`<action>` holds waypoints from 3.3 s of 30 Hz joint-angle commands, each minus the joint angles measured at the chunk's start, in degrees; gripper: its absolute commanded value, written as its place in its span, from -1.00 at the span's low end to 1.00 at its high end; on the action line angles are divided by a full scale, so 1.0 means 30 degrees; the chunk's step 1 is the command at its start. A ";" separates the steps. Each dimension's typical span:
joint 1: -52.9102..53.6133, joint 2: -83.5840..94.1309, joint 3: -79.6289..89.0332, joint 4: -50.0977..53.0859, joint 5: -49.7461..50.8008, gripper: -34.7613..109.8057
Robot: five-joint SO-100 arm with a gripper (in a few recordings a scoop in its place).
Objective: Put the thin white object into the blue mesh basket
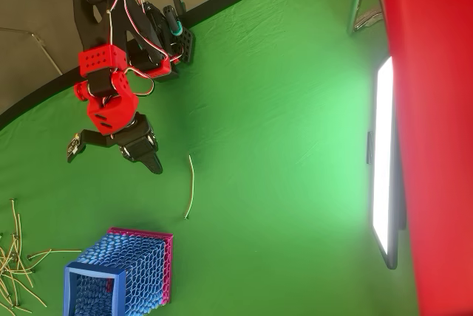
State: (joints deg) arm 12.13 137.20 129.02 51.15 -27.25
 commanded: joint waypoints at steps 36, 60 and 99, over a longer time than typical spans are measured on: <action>0.1992 -2.0742 -1.6465 0.2695 -1.0166 -0.43; 0.1904 -2.4170 -1.8047 0.2842 -1.4736 -0.32; 0.1465 -2.8447 -2.2383 0.4160 -1.5498 -0.32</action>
State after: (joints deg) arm 16.08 51.50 64.34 63.46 -73.39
